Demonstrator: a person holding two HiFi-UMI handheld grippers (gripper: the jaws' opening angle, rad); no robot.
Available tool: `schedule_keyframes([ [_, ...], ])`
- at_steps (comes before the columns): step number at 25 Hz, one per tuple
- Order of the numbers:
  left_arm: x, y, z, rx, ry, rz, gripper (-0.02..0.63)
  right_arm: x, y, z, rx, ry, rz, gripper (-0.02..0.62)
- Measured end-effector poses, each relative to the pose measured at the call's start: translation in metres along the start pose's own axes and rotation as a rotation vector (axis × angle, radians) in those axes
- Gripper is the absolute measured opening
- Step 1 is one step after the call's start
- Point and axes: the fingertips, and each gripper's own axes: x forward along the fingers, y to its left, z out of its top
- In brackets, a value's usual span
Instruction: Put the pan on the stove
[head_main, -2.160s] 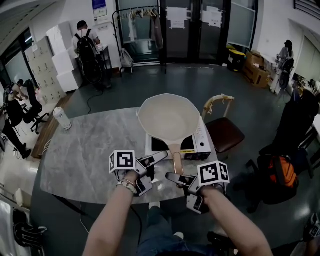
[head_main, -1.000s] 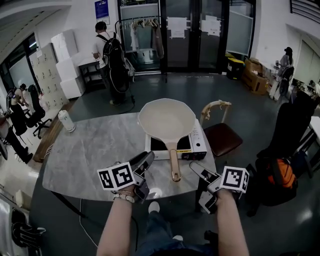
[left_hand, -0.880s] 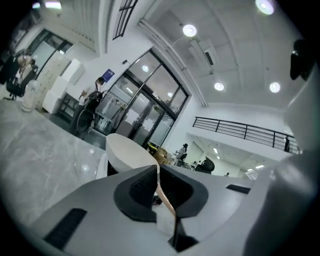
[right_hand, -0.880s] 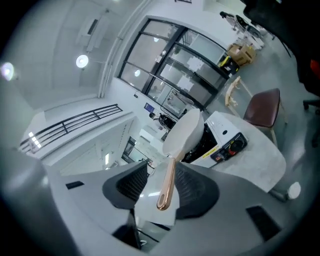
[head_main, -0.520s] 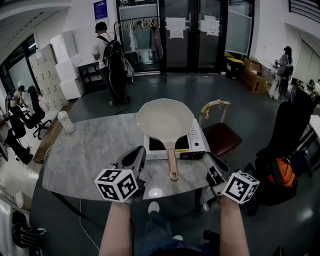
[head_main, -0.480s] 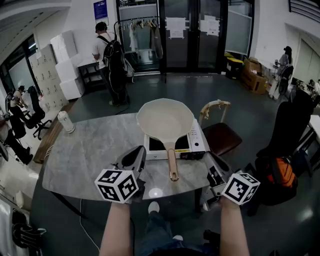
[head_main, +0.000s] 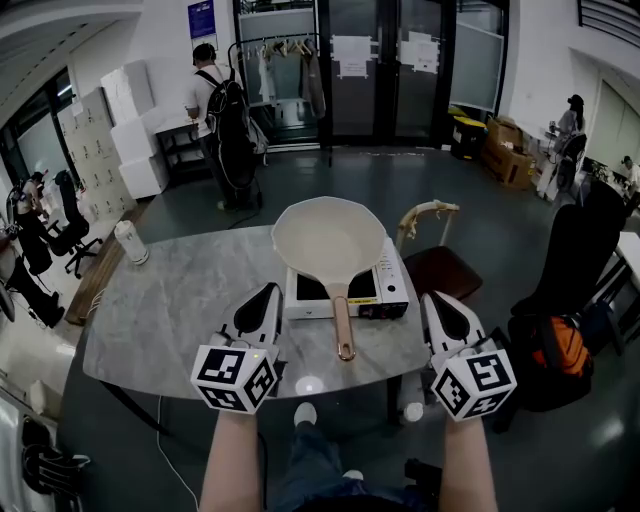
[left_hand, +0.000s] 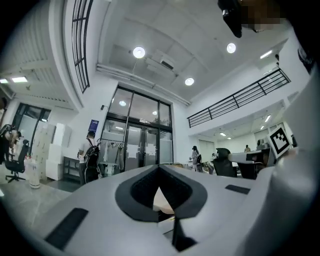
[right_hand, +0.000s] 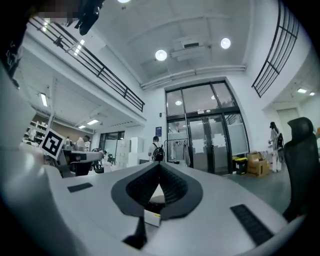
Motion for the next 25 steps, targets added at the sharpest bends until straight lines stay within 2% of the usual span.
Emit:
schedule_keyframes([
  [6, -0.003, -0.004, 0.007, 0.036, -0.033, 0.004, 0.011, -0.002, 0.007, 0.007, -0.141, -0.019, 0.022, 0.025],
  [10, -0.005, -0.004, 0.012, 0.051, -0.060, 0.011, 0.011, -0.004, 0.012, 0.021, -0.272, -0.054, -0.002, 0.025],
  [13, -0.007, -0.003, 0.016, 0.082, -0.078, 0.026, 0.011, -0.007, 0.014, 0.031, -0.332, -0.089, -0.012, 0.025],
  [25, 0.001, -0.011, 0.020, 0.092, -0.084, 0.026, 0.011, -0.005, 0.010, 0.033, -0.315, -0.064, -0.004, 0.025],
])
